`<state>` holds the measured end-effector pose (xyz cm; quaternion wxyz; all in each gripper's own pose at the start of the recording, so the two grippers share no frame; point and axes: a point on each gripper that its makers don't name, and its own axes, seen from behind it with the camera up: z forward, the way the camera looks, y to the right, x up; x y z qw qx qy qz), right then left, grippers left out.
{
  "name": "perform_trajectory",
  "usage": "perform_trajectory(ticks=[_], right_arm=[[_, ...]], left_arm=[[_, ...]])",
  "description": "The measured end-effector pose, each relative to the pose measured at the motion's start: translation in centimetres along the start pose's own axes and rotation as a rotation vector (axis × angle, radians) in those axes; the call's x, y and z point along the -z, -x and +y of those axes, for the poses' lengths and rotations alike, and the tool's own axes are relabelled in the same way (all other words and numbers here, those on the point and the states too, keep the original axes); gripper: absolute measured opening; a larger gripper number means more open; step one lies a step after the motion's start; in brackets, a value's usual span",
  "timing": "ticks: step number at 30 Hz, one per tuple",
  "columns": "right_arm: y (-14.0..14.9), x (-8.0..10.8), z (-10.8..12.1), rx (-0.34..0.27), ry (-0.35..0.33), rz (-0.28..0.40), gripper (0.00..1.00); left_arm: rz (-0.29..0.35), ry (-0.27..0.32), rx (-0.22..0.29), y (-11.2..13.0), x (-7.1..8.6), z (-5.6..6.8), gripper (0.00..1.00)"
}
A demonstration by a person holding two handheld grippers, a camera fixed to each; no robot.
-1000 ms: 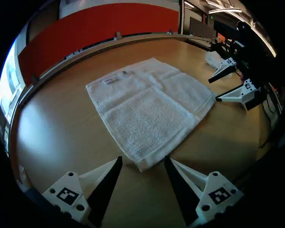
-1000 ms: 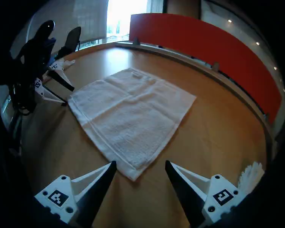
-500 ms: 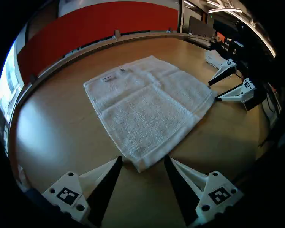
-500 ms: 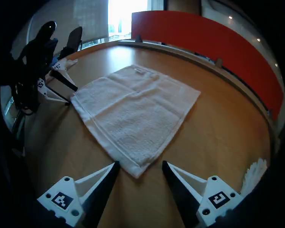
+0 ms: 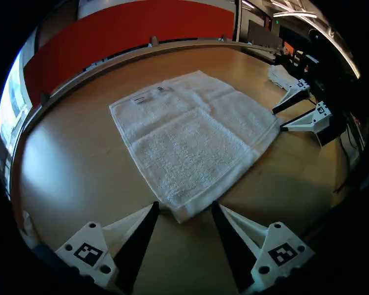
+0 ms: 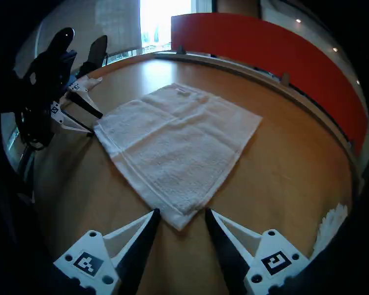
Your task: Fold towel
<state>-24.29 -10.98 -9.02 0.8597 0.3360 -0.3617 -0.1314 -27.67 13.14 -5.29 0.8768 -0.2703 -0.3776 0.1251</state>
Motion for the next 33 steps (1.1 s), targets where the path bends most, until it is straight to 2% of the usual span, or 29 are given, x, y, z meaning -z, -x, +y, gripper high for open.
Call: perform_trajectory(ticks=[6,11,13,14,18,21,26,29,33], right_arm=[[0.0,0.0,0.0,0.0,-0.003,0.0,0.65],[0.0,0.0,0.2,-0.005,-0.001,-0.004,0.43],[0.0,0.0,0.4,-0.01,0.0,-0.006,0.37],[0.0,0.0,0.5,-0.012,0.001,-0.007,0.35],[0.0,-0.1,0.5,-0.016,0.001,-0.009,0.35],[0.0,-0.1,0.4,-0.013,0.001,-0.01,0.31],[0.0,0.0,-0.1,-0.02,-0.01,-0.011,0.2],[0.0,0.0,-0.6,-0.023,-0.022,-0.012,0.18],[-0.2,0.2,-0.9,-0.018,-0.019,-0.006,0.17]], left_arm=[[-0.005,0.0,0.0,0.0,0.0,0.1,0.74],[-0.009,0.001,0.0,-0.1,0.0,0.2,0.68],[-0.01,0.001,0.001,-0.1,0.0,0.2,0.56],[-0.011,0.001,0.002,-0.1,0.0,0.3,0.53],[-0.014,0.004,-0.002,-0.2,0.0,0.4,0.43],[-0.015,0.004,-0.004,-0.2,-0.1,0.5,0.35],[-0.016,0.0,0.01,-0.3,-0.1,0.4,0.28],[-0.017,-0.002,0.021,-0.3,0.0,0.1,0.22],[-0.018,0.002,0.034,-0.3,0.1,0.0,0.19]])
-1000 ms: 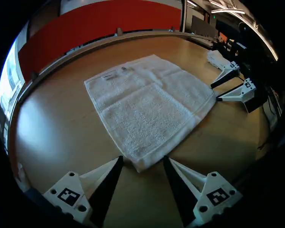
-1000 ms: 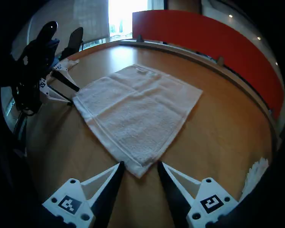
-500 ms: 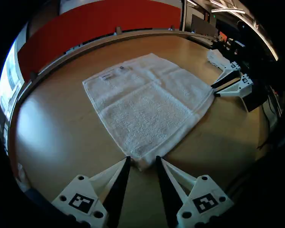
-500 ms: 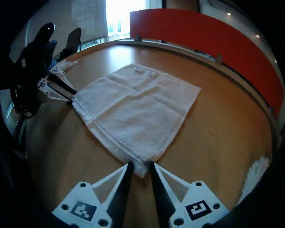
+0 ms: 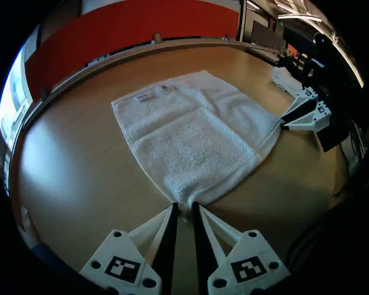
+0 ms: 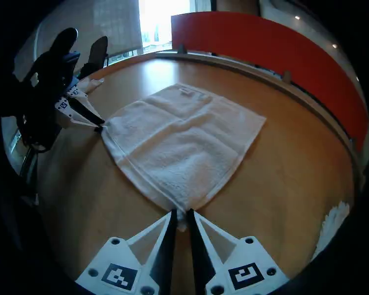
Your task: Fold towel
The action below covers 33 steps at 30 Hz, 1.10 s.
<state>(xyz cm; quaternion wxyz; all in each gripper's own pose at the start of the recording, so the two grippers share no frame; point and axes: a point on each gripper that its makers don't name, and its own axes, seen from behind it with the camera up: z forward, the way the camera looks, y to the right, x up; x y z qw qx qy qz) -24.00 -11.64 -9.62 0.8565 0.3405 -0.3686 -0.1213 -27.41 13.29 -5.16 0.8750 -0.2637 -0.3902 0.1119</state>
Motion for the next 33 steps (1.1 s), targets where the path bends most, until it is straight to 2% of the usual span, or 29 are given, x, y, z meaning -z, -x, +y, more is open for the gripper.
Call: perform_trajectory(ticks=[8,18,33], right_arm=[[-0.5,0.1,-0.3,-0.004,0.003,0.014,0.17],[-1.4,0.6,-0.4,-0.004,-0.004,0.028,0.15],[-4.2,2.6,0.0,-0.001,0.01,0.08,0.15]], left_arm=[[0.008,-0.004,0.003,-0.2,0.1,0.0,0.14],[0.01,-0.004,0.021,-0.6,0.3,0.0,0.13],[0.022,-0.01,0.049,-2.5,2.6,-0.3,0.12]])
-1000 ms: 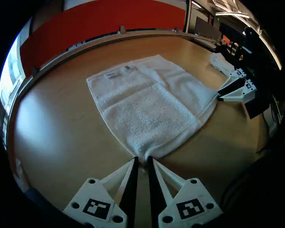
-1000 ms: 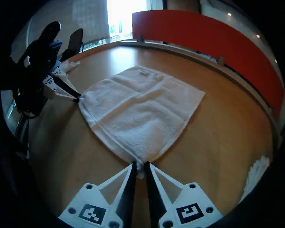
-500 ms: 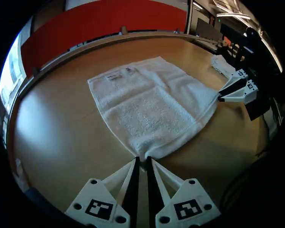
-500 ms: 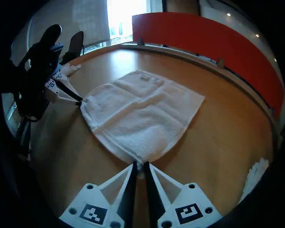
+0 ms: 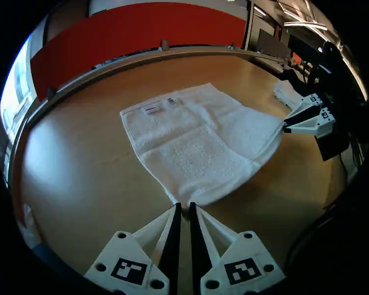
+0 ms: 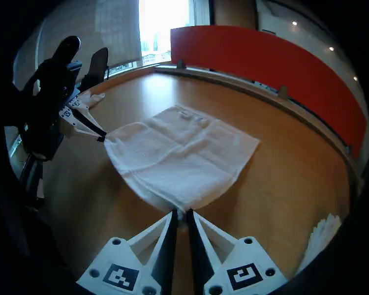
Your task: Fold towel
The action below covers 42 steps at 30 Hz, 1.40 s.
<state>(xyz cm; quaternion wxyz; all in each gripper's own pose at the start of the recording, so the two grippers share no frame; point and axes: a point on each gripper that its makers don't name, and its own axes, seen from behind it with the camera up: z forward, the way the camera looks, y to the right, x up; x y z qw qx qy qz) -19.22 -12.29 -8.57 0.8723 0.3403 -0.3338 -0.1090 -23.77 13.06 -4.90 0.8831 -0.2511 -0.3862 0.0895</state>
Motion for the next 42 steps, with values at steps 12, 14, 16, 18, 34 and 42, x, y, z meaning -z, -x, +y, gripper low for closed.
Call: perform_trajectory(ticks=[12,14,16,18,34,42], right_arm=[[-2.0,1.4,-0.3,0.015,0.003,0.029,0.15],[-2.3,1.6,-0.3,0.015,0.005,0.033,0.15],[-2.6,1.9,-0.3,0.014,0.007,0.037,0.15],[-2.8,2.2,-0.4,0.014,0.007,0.039,0.15],[-4.9,5.8,-1.0,0.028,0.003,0.054,0.15],[-5.4,7.0,-1.2,0.032,0.002,0.052,0.15]], left_arm=[[-0.001,0.0,0.002,-1.5,2.0,0.4,0.12],[0.002,-0.003,0.003,-1.8,2.4,0.4,0.12],[0.005,-0.007,0.004,-2.2,2.8,0.4,0.12],[0.009,-0.009,0.005,-2.5,3.3,0.4,0.12],[0.041,-0.009,0.066,-4.1,7.8,0.9,0.12],[0.04,0.001,0.1,-4.0,9.5,1.9,0.12]])
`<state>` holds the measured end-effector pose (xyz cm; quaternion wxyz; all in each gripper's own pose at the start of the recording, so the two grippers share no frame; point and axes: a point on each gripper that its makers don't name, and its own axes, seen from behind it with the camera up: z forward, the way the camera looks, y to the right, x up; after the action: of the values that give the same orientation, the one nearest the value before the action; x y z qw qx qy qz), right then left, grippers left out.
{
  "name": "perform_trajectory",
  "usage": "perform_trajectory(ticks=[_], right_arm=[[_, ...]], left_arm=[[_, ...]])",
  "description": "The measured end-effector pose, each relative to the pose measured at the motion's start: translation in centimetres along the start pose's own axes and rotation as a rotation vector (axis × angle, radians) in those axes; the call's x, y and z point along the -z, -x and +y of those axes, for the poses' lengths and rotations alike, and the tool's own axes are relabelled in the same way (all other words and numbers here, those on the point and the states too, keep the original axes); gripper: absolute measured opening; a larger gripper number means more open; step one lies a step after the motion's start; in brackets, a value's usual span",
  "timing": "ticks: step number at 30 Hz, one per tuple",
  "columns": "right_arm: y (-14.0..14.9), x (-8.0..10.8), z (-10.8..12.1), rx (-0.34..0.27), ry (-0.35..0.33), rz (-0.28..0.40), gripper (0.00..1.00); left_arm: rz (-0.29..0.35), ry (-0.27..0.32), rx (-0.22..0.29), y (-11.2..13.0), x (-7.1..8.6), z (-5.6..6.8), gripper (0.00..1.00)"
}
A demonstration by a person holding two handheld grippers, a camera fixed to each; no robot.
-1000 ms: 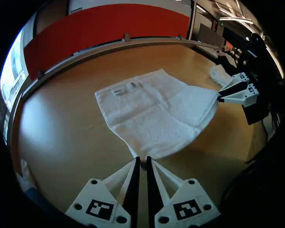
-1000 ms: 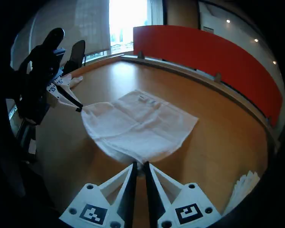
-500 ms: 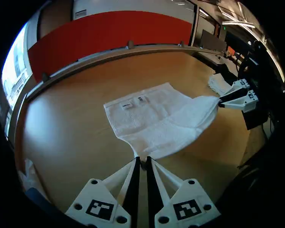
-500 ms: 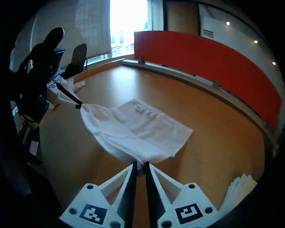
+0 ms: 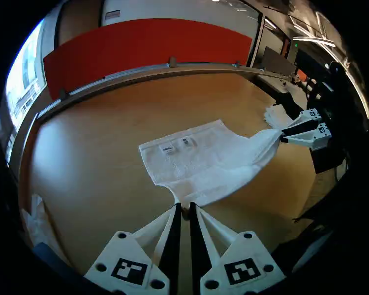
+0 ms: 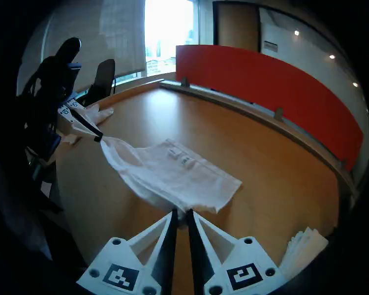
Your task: Fold towel
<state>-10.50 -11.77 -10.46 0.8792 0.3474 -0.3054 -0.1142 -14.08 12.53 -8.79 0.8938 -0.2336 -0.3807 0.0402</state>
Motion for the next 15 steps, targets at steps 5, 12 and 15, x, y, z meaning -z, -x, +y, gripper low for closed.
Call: perform_trajectory(ticks=[5,12,15], right_arm=[[-0.2,0.7,-0.2,-0.002,-0.001,0.0,0.15],[-0.3,1.2,-0.5,-0.006,-0.001,0.0,0.15],[-0.3,1.1,-0.6,-0.005,0.0,-0.002,0.15]], left_arm=[[0.003,0.004,0.015,-0.1,0.9,0.6,0.12],[0.005,0.004,0.022,-0.1,1.4,0.7,0.12],[0.006,0.002,0.024,-0.1,1.2,0.6,0.12]])
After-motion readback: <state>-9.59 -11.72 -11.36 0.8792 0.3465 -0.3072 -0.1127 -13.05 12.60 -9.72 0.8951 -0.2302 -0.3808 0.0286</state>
